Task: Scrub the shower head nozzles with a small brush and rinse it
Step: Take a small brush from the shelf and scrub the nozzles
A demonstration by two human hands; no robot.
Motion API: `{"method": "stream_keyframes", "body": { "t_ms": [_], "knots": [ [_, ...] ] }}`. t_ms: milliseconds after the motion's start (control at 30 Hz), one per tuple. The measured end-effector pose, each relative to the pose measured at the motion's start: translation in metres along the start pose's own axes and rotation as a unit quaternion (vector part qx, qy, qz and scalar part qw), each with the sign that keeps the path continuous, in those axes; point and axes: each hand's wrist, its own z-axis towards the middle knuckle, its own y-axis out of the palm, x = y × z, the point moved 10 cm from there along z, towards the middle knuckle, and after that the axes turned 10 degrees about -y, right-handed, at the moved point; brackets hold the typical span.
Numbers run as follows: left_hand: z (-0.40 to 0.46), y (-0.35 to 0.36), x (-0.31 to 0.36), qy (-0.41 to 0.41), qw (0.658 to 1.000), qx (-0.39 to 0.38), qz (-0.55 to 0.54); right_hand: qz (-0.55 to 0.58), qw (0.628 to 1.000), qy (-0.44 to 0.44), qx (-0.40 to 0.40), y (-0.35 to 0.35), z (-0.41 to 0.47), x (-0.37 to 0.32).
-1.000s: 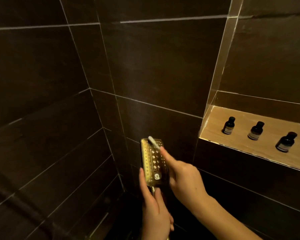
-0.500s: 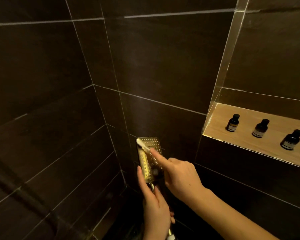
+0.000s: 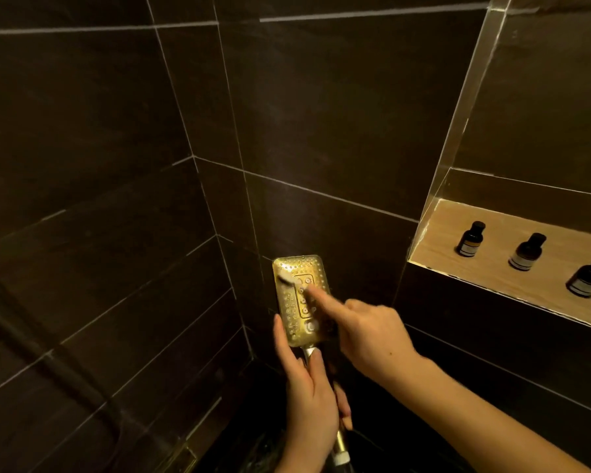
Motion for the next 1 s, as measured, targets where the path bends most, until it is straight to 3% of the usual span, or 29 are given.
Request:
{"method": "stream_keyframes", "body": {
  "t_ms": [67,200,400,500,600,700,800,933,1000],
  "knots": [
    [-0.001,0.001,0.0,0.0,1.0,-0.012,-0.013,-0.01,0.999,0.032,0.025,-0.01,0.003,0.018],
    [0.003,-0.005,-0.006,-0.015,0.999,-0.009,-0.032,-0.029,0.999,-0.01,-0.02,-0.005,-0.001,0.012],
    [0.0,-0.009,-0.011,-0.018,0.997,-0.018,-0.068,-0.027,0.999,-0.007,-0.02,-0.009,0.002,0.023],
    [0.002,-0.01,-0.003,0.003,0.997,-0.024,-0.072,-0.012,0.999,0.037,-0.016,-0.013,0.004,0.038],
    [0.006,-0.016,-0.002,-0.003,0.997,-0.01,-0.075,-0.012,0.999,0.007,-0.04,-0.006,0.006,0.024],
    [0.009,-0.018,0.001,0.001,0.997,-0.023,-0.067,0.008,0.998,0.053,-0.012,-0.011,0.003,0.04],
    [0.008,-0.019,0.003,-0.008,0.997,-0.03,-0.075,0.025,0.999,-0.005,-0.025,-0.006,0.002,0.025],
    [0.007,-0.014,0.005,-0.011,0.995,-0.053,-0.088,0.007,0.999,0.04,0.013,-0.016,0.004,0.042],
    [0.006,-0.011,0.006,-0.031,0.992,-0.06,-0.104,-0.003,1.0,0.001,-0.004,-0.013,0.006,0.033]
  ]
}}
